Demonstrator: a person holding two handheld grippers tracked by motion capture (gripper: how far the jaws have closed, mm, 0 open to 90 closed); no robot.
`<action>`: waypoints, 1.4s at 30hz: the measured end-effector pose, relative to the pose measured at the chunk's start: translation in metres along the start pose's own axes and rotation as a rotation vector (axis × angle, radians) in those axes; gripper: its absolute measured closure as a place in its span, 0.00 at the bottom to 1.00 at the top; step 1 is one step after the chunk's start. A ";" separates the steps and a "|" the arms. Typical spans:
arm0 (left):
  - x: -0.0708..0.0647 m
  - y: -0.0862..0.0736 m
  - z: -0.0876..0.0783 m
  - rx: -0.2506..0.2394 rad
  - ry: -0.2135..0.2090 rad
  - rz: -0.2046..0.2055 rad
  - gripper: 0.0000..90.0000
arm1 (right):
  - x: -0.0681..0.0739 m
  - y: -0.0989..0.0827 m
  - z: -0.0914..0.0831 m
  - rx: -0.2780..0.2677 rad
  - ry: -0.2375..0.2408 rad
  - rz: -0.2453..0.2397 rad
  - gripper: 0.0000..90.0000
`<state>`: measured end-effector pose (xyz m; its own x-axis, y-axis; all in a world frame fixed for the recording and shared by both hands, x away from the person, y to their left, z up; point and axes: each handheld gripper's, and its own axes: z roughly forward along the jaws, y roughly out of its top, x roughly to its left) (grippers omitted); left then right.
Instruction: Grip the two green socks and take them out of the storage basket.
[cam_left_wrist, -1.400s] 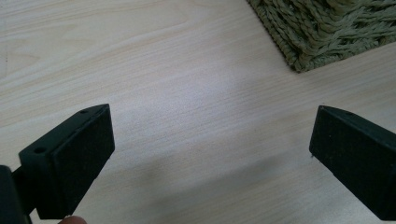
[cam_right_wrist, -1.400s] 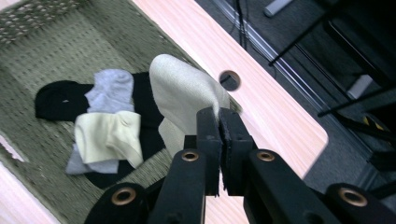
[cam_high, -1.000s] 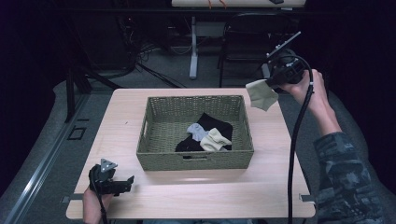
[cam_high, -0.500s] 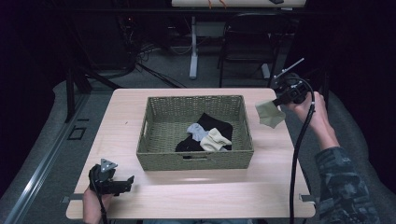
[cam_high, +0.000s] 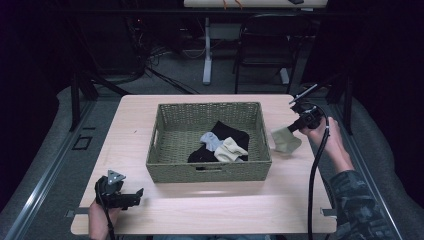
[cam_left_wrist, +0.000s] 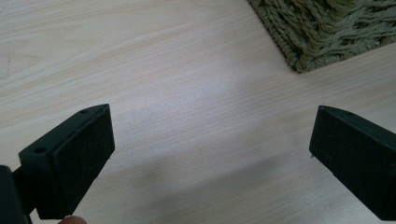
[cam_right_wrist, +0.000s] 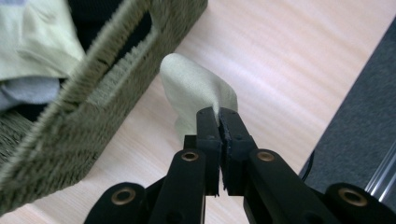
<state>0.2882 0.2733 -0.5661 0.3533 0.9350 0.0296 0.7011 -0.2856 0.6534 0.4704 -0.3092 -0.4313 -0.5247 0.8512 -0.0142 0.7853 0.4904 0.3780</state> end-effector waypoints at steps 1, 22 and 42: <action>0.000 0.000 0.000 -0.002 0.000 -0.003 0.00 | 0.000 -0.002 0.005 -0.001 0.006 0.003 0.98; 0.000 0.000 0.001 -0.004 0.001 0.004 0.00 | -0.002 -0.006 0.018 0.022 -0.010 0.037 0.57; 0.000 0.000 0.001 0.000 -0.002 0.005 0.00 | 0.055 0.049 -0.030 -0.077 0.066 -0.089 0.16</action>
<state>0.2888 0.2727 -0.5667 0.3580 0.9332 0.0318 0.6992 -0.2905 0.6533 0.4698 -0.2437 -0.3859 -0.6137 0.7895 0.0088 0.7081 0.5454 0.4484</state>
